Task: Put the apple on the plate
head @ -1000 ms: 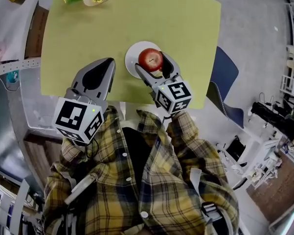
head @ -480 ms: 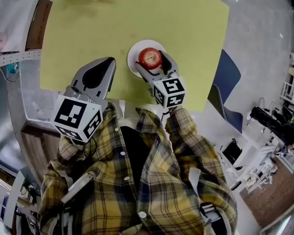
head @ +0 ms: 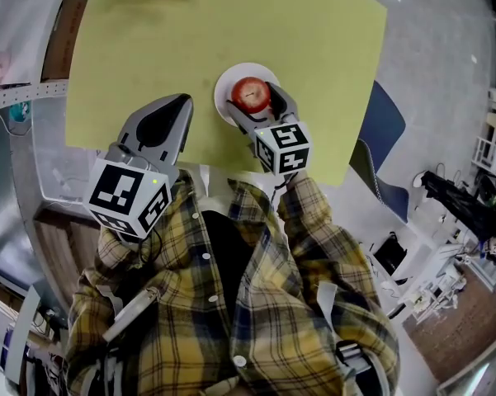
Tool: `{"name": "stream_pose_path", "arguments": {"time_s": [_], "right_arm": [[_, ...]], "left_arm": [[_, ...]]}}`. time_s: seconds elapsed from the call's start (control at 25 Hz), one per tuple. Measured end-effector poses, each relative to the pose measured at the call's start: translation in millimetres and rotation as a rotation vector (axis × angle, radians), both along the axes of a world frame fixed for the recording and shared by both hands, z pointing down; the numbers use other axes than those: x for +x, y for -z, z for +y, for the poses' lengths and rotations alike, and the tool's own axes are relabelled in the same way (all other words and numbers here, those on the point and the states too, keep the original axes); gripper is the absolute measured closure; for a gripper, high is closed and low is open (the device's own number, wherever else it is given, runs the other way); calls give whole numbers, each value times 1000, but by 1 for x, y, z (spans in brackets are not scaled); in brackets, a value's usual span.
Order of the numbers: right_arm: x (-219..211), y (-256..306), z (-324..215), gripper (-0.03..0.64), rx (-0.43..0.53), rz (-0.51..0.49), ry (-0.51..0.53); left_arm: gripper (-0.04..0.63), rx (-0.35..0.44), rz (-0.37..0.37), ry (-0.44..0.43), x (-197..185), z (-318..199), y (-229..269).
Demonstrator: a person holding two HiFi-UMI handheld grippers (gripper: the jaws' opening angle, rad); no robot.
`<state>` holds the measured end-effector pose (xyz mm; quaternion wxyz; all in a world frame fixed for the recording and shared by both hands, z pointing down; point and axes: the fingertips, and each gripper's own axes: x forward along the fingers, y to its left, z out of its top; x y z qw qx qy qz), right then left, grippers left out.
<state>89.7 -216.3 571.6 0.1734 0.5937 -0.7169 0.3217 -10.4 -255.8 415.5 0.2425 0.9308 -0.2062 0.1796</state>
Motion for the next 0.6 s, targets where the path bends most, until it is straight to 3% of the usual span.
{"name": "stream_pose_path", "arguments": {"time_s": [0.2, 0.6], "right_arm": [[-4, -7, 4, 222, -57, -12, 27], [-2, 3, 1, 222, -46, -24, -2]], "left_arm": [[589, 8, 1, 1, -1, 0, 0], [589, 14, 10, -7, -2, -1, 6]]}}
